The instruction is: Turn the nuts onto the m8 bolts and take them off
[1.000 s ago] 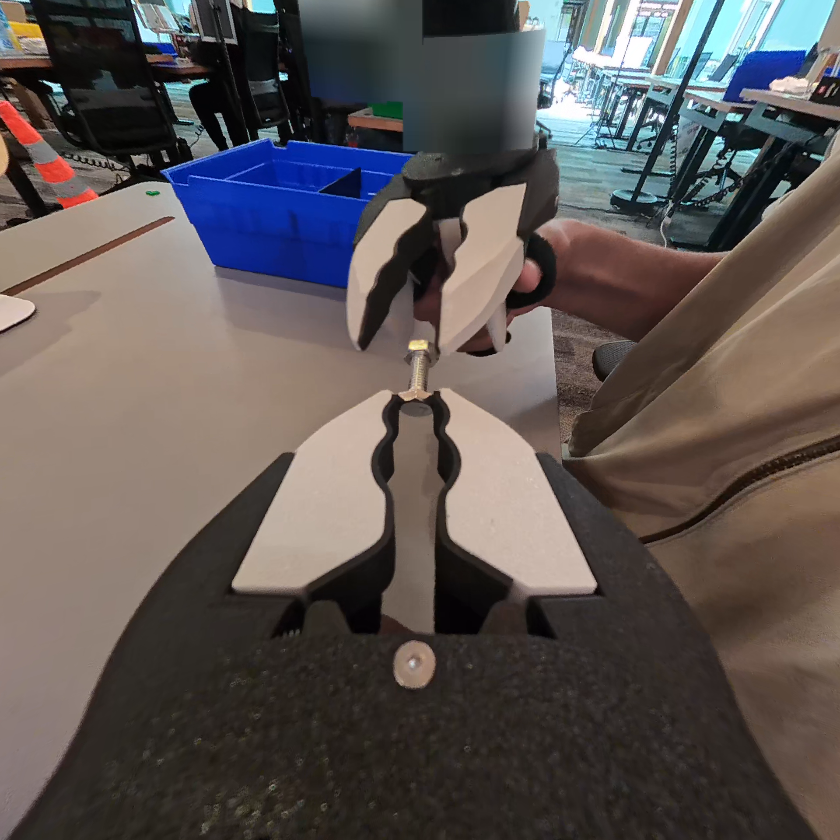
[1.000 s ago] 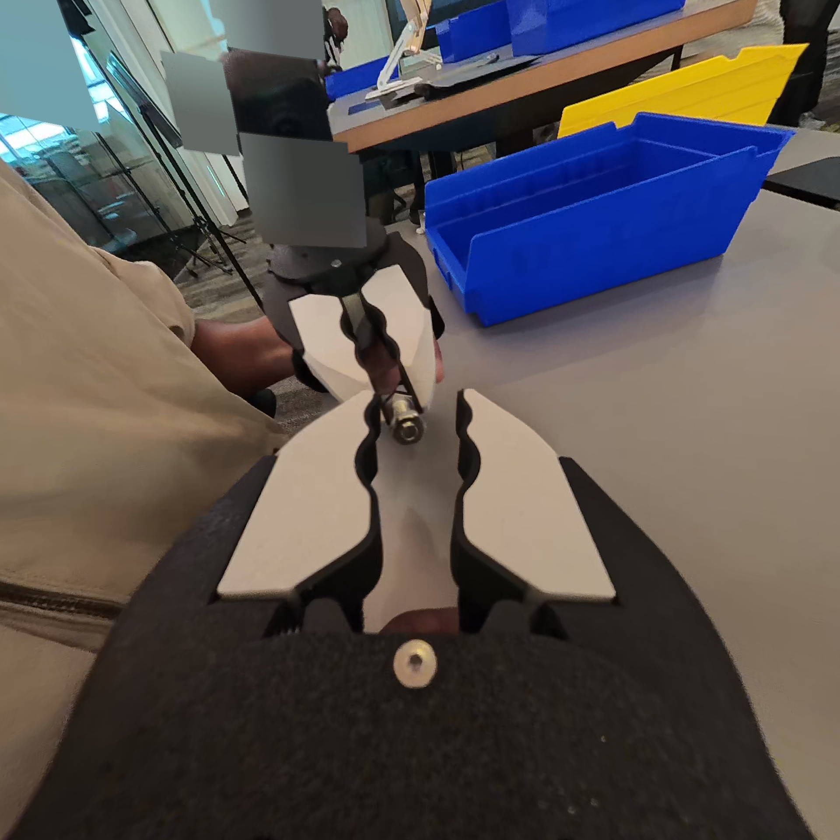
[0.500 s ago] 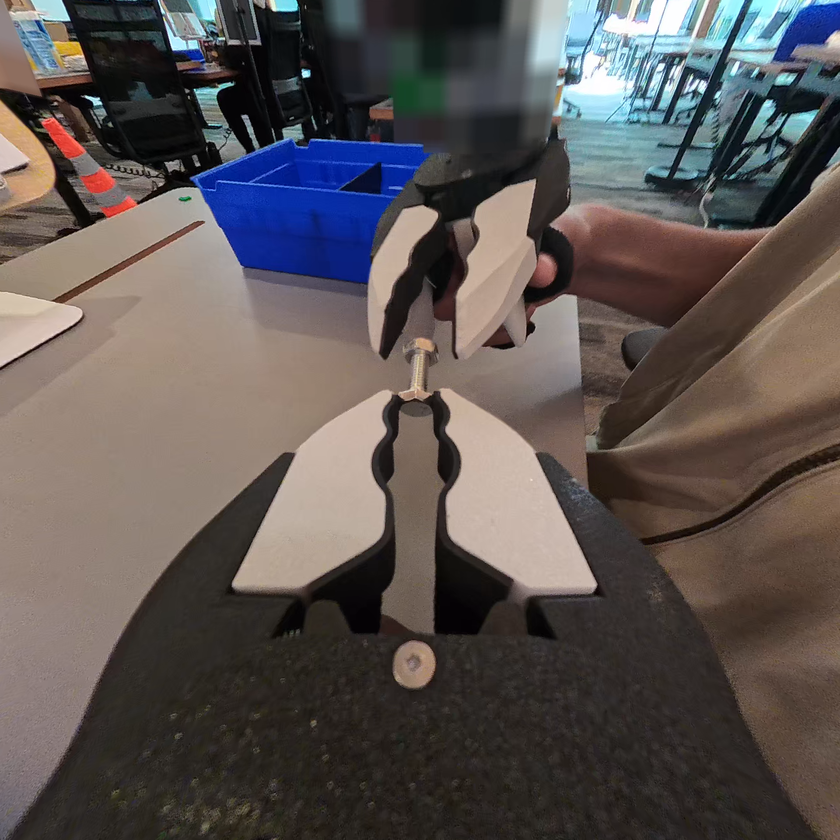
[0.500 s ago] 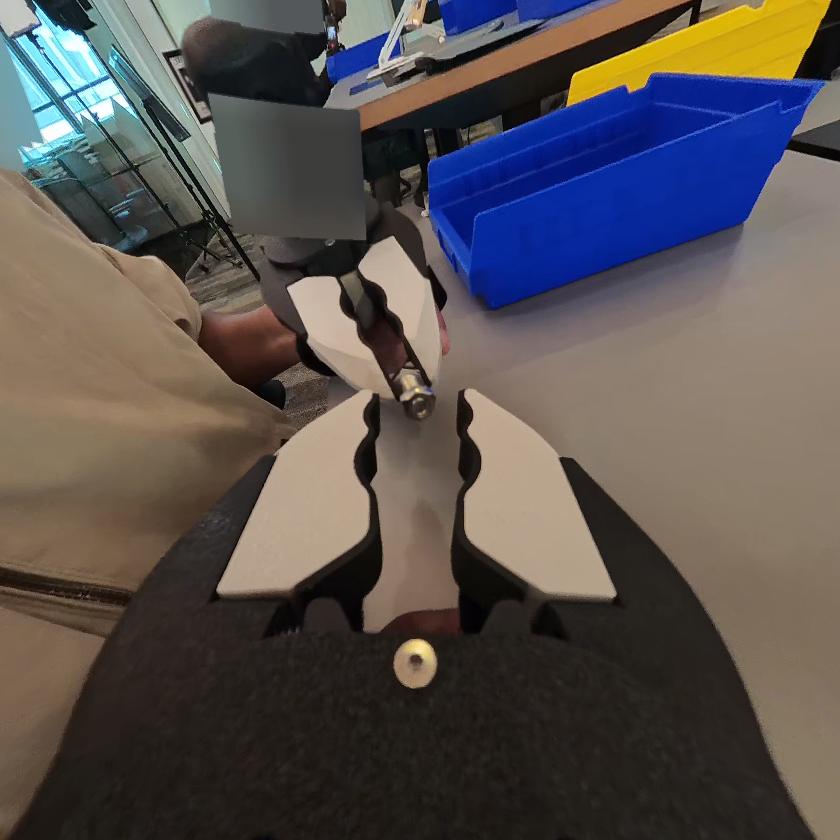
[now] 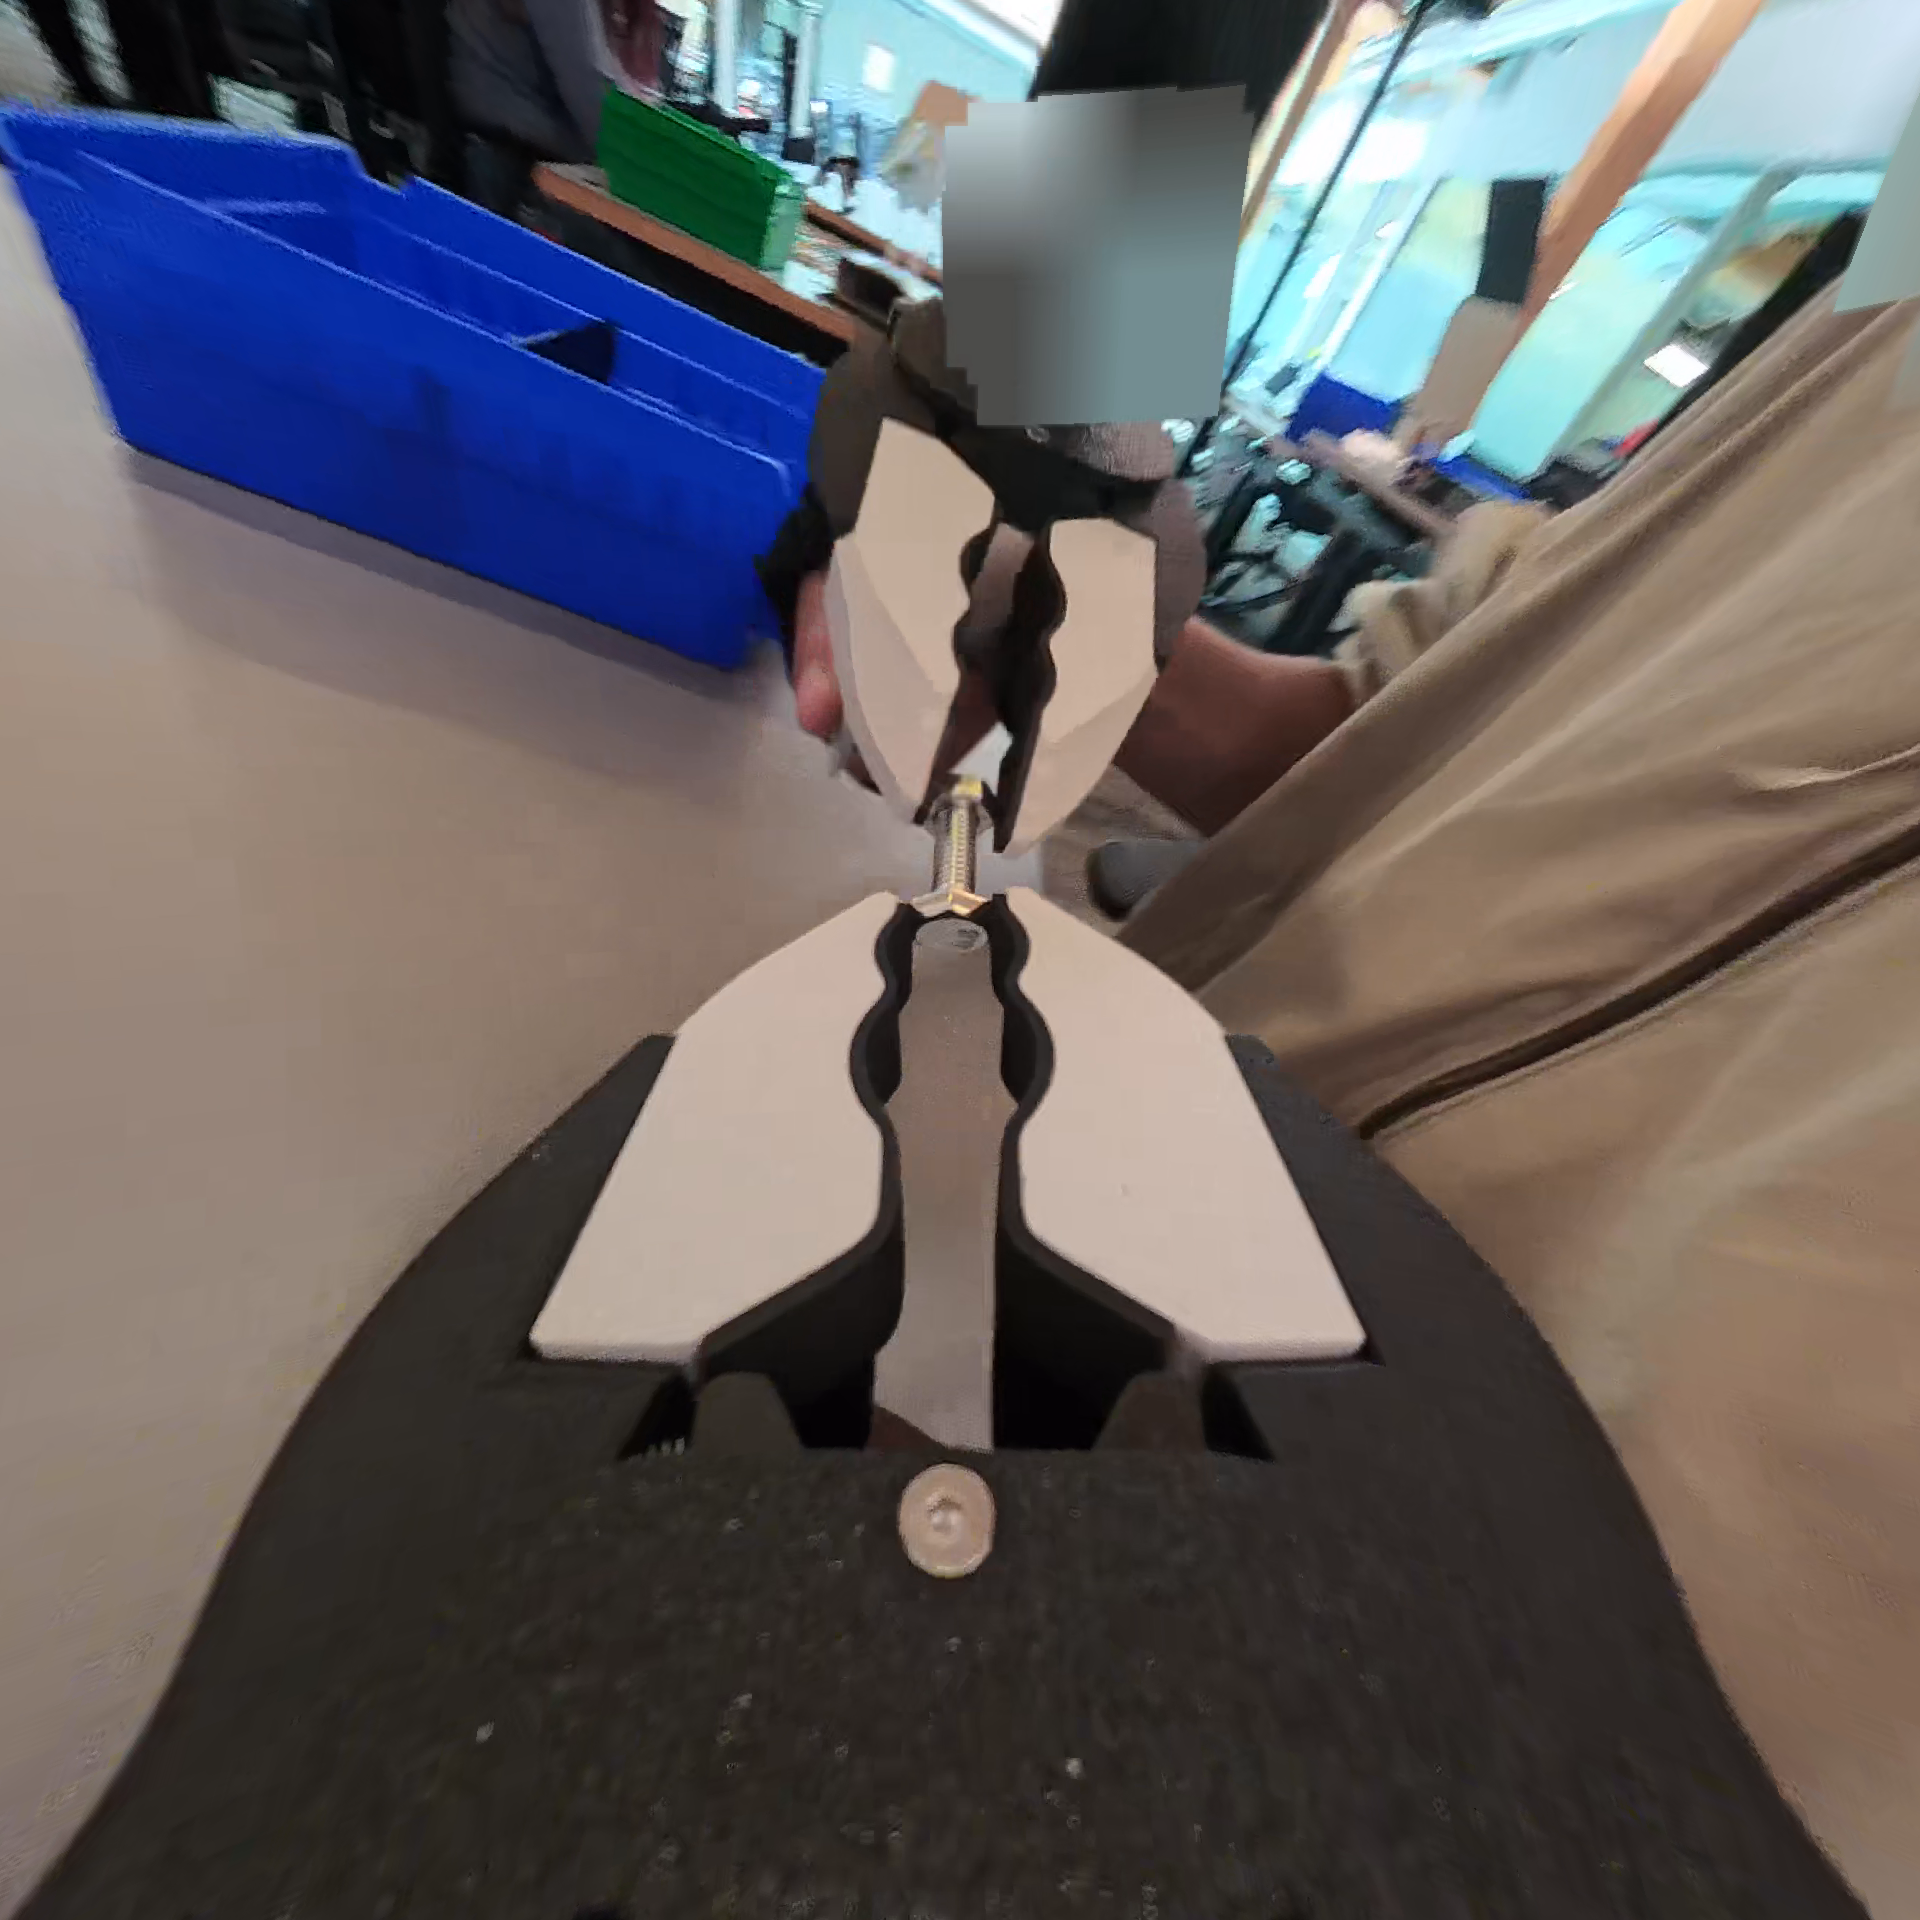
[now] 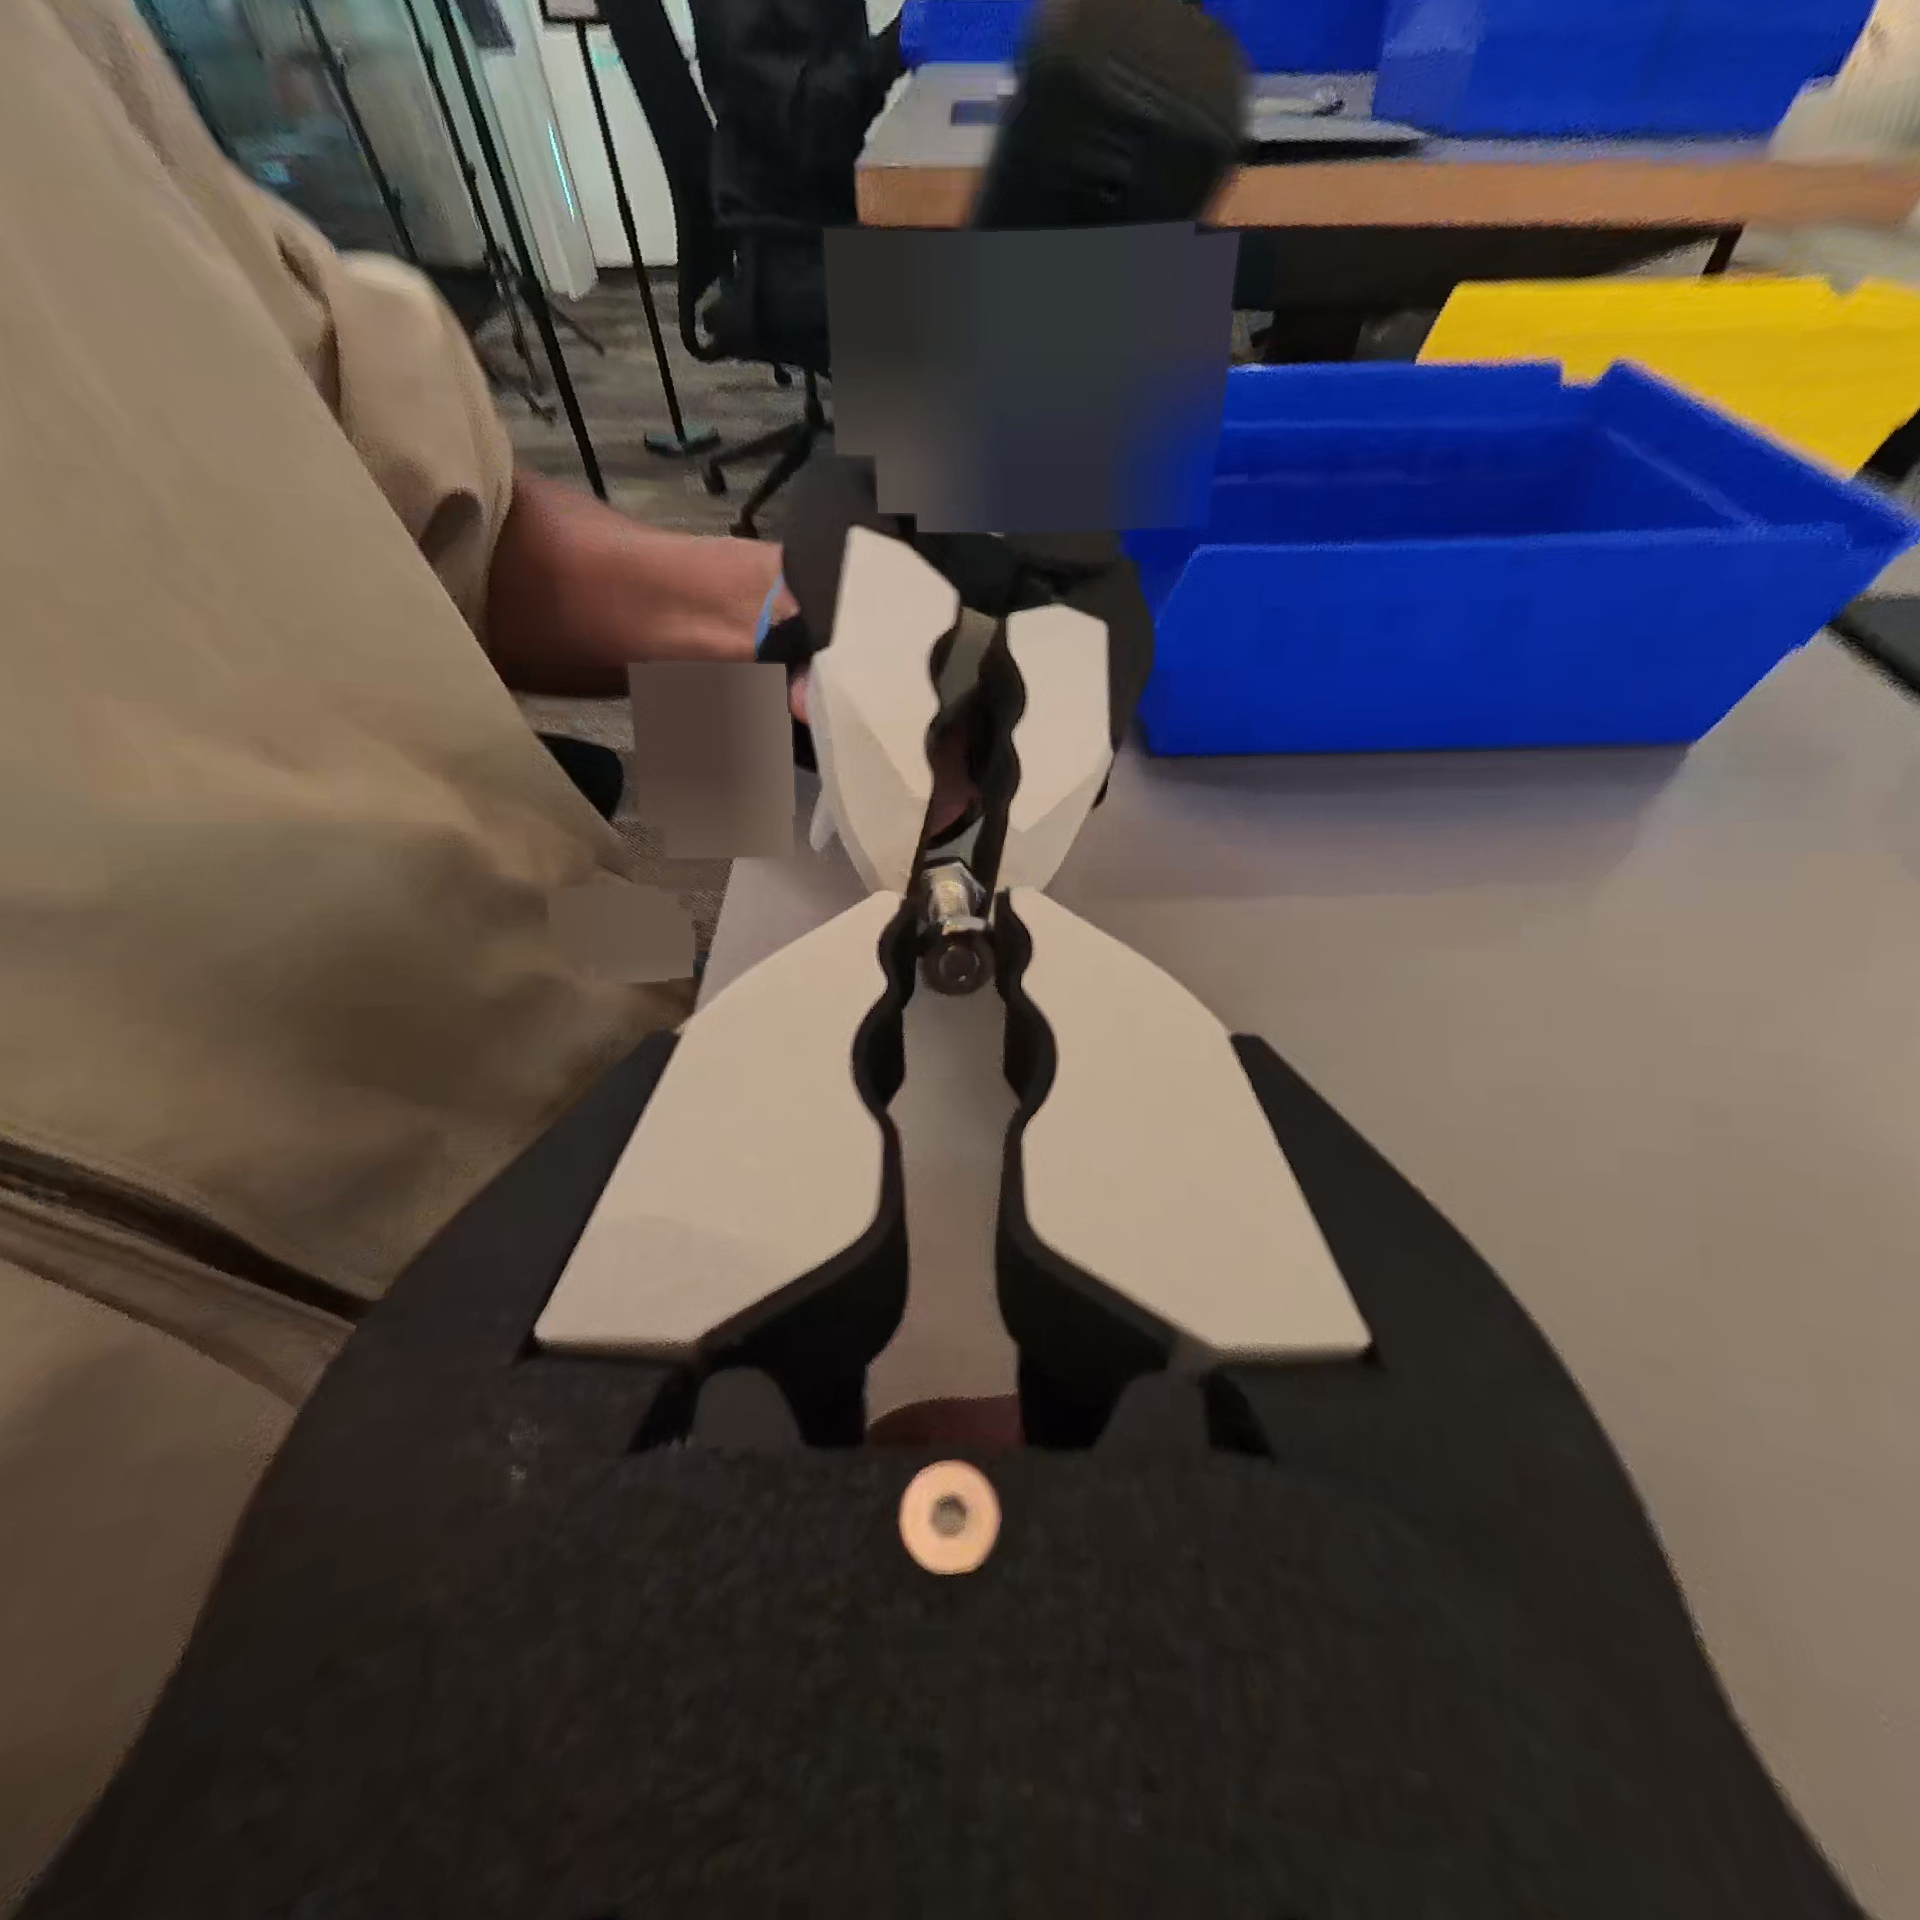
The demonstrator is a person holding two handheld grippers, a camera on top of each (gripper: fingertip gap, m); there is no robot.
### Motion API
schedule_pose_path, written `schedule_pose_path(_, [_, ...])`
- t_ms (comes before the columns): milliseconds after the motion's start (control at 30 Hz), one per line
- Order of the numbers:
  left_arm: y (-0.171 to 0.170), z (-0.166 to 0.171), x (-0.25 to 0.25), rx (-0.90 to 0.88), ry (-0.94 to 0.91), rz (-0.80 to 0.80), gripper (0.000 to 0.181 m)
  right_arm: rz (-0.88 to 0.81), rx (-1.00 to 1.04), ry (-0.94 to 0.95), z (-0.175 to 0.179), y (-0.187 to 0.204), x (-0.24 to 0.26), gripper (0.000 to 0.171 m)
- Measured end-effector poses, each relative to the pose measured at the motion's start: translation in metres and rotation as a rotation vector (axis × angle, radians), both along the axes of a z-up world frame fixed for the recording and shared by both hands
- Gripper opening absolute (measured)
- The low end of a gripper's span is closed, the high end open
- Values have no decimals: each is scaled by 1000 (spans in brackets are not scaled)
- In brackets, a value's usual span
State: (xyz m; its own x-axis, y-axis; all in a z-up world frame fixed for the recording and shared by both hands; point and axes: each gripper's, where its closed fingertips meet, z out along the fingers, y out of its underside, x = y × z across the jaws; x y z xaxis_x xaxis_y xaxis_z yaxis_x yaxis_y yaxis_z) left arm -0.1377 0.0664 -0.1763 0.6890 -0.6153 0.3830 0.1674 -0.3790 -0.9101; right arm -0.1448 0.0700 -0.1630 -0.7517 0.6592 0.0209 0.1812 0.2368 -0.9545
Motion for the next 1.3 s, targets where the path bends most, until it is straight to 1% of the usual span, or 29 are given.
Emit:
schedule_pose_path(200, [-8, 18, 2, -128, -376, -220, 14, 63, 343, 298, 19, -9, 3, 14])
schedule_pose_path(267, [-10, 20, 2, -152, -449, -270, 14, 80, 422, 357, 21, -11, 4, 14])
schedule_pose_path(300, [-9, 19, 3, -156, -446, -279, 14, 86, 451, 382, 20, -11, 4, 14])
schedule_pose_path(367, [-6, 16, 1, -149, -376, -252, 14, 77, 424, 361, 16, -8, 3, 14])
schedule_pose_path(433, [-4, 13, 0, -125, -282, -221, 14, 58, 317, 290, 14, -5, 3, 15])
schedule_pose_path(533, [1, 14, -6, -80, -186, -157, 14, 24, 154, 183, 13, 0, 5, 35])
schedule_pose_path(600, [6, 11, -14, -42, -68, -75, 14, -34, 49, 112, 13, 9, 2, 39])
schedule_pose_path(667, [10, 8, -21, 12, 91, 18, 14, -110, -90, -49, 4, 19, -4, 39])
schedule_pose_path(733, [12, 6, -26, 73, 279, 98, 14, -141, -252, -229, -6, 22, -7, 41])
schedule_pose_path(767, [13, 6, -26, 104, 363, 128, 14, -151, -330, -307, -9, 22, -8, 38])
schedule_pose_path(833, [14, 5, -25, 150, 494, 172, 14, -124, -489, -393, -5, 18, -7, 37])
schedule_pose_path(867, [14, 6, -23, 169, 528, 183, 14, -119, -542, -416, -2, 17, -8, 34])
schedule_pose_path(967, [14, 0, -21, 197, 665, 207, 14, -94, -622, -460, 4, 13, -8, 33])
schedule_pose_path(1067, [14, 1, -20, 216, 700, 231, 14, -102, -584, -486, -3, 9, -8, 31])
schedule_pose_path(1167, [13, 1, -18, 228, 705, 238, 14, -93, -605, -511, -4, 5, -8, 30])
schedule_pose_path(1233, [14, 2, -20, 248, 745, 263, 14, -111, -594, -524, -9, 6, -9, 24])
schedule_pose_path(1300, [13, 0, -19, 242, 761, 252, 14, -101, -635, -522, -6, 7, -10, 16])
